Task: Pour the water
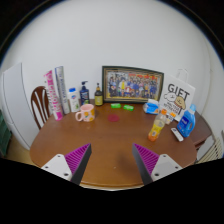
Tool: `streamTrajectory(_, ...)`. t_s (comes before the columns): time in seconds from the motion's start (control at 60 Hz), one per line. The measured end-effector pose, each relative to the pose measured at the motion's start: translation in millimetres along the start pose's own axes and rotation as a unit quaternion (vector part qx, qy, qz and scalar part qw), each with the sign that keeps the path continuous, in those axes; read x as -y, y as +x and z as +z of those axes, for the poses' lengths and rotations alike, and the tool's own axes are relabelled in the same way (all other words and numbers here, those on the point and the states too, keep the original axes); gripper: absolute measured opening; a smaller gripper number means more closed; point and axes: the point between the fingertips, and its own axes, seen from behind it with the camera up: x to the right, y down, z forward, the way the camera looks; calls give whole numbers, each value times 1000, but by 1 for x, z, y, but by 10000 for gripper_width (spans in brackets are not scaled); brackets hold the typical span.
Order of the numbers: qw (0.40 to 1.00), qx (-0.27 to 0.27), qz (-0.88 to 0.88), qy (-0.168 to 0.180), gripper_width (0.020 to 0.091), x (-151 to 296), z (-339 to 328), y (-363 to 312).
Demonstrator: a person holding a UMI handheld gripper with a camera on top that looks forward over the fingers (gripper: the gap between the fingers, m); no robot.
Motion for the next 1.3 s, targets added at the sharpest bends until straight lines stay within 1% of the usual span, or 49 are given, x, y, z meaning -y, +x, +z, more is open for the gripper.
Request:
streamTrajectory(0.083,1000,-13,5,3,850,-4,30,53)
streamTrajectory(0.233,999,-39,18,19,854,-10,92,154)
streamTrajectory(0.367,998,-38,32,41,851,-9,154,226)
streamTrajectory(0.483,998,-14,39,43,854,-11,212,255)
streamTrajectory(0.567,999,7,28,45,852,-10,247,259)
streamTrajectory(0.617,999,18,18,48,838,-10,264,256)
streamTrajectory(0.633,999,20,15,48,824,-10,270,256)
streamTrajectory(0.65,999,22,13,48,795,-11,274,256)
streamTrajectory(0.683,998,22,13,49,714,-11,283,258)
streamTrajectory(0.7,998,21,15,50,651,-11,286,258)
streamTrajectory(0.717,998,21,18,51,633,-11,289,259)
streamTrajectory(0.733,998,21,22,53,578,-10,292,259)
streamTrajectory(0.75,998,21,26,54,491,-10,295,260)
streamTrajectory(0.767,998,23,31,55,467,-9,296,259)
streamTrajectory(0.783,997,23,36,59,462,-7,296,260)
streamTrajectory(0.8,997,23,39,62,457,-6,297,261)
streamTrajectory(0.817,997,23,41,63,470,-5,297,262)
streamTrajectory(0.833,997,23,42,64,401,-4,298,263)
streamTrajectory(0.85,997,23,43,66,380,-4,298,263)
streamTrajectory(0.867,997,23,44,66,394,-4,298,264)
streamTrajectory(0.883,996,22,46,67,343,-3,299,265)
streamTrajectory(0.917,996,20,49,67,337,-3,299,266)
streamTrajectory(0.933,996,19,48,66,295,-4,299,267)
streamTrajectory(0.967,997,17,44,67,293,-4,300,268)
streamTrajectory(0.983,997,14,41,66,303,-3,299,266)
streamTrajectory(1.0,997,13,36,66,262,-3,299,266)
streamTrajectory(1.117,998,0,14,64,260,5,298,266)
streamTrajectory(1.3,996,-34,-28,78,260,54,296,261)
